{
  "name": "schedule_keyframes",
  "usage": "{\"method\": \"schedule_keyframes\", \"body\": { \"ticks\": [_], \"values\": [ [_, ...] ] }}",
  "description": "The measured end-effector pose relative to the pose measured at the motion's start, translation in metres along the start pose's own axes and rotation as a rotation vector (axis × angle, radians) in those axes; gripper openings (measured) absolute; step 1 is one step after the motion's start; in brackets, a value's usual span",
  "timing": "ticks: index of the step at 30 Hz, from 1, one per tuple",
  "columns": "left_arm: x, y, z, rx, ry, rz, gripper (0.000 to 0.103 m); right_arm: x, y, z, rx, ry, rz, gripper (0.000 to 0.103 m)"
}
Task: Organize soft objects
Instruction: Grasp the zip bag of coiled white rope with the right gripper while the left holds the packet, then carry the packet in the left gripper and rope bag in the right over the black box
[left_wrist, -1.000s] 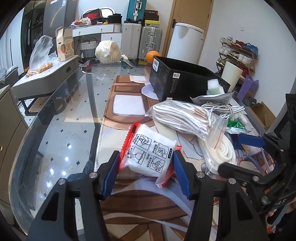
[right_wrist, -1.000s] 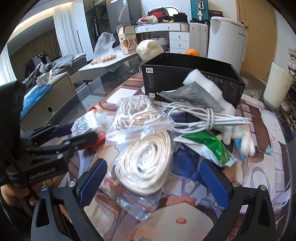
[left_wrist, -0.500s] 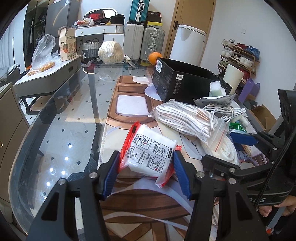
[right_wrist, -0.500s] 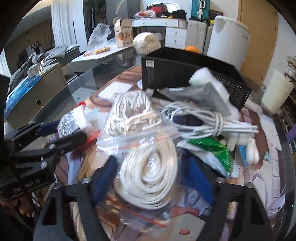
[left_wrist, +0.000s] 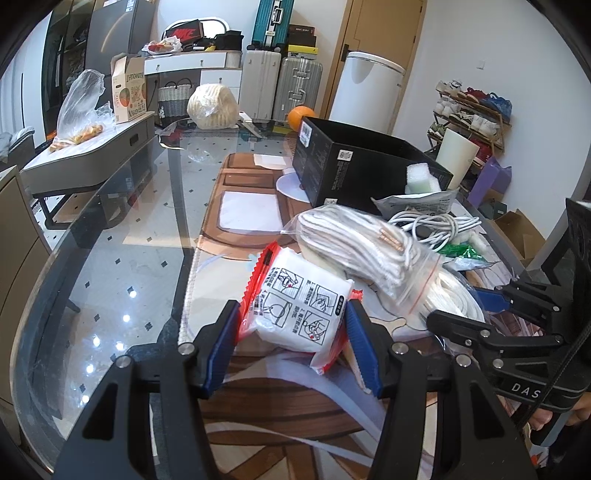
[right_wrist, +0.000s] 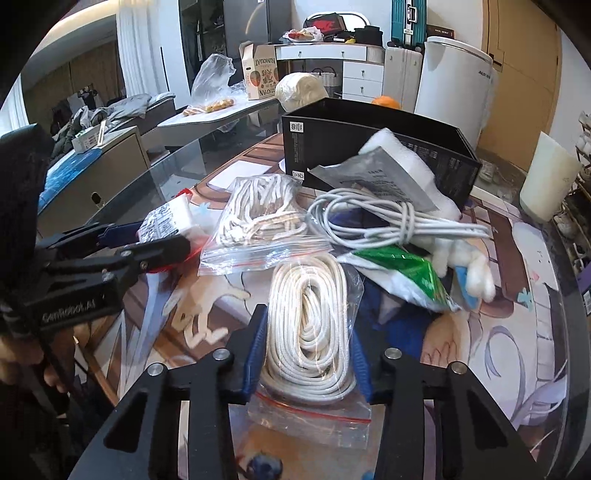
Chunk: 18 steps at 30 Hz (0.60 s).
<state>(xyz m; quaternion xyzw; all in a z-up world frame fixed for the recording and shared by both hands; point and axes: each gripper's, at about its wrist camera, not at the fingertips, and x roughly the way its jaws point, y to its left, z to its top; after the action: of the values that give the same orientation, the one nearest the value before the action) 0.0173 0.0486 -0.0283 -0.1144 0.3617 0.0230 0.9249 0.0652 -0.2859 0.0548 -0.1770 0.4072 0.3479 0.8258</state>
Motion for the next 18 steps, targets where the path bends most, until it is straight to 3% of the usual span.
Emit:
{"method": "schedule_keyframes", "body": {
  "ticks": [18],
  "values": [
    [-0.01, -0.008, 0.006, 0.001, -0.063, -0.025, 0.057, -0.042, -0.026, -0.022, 0.049, -0.096, 0.002, 0.037]
  ]
}}
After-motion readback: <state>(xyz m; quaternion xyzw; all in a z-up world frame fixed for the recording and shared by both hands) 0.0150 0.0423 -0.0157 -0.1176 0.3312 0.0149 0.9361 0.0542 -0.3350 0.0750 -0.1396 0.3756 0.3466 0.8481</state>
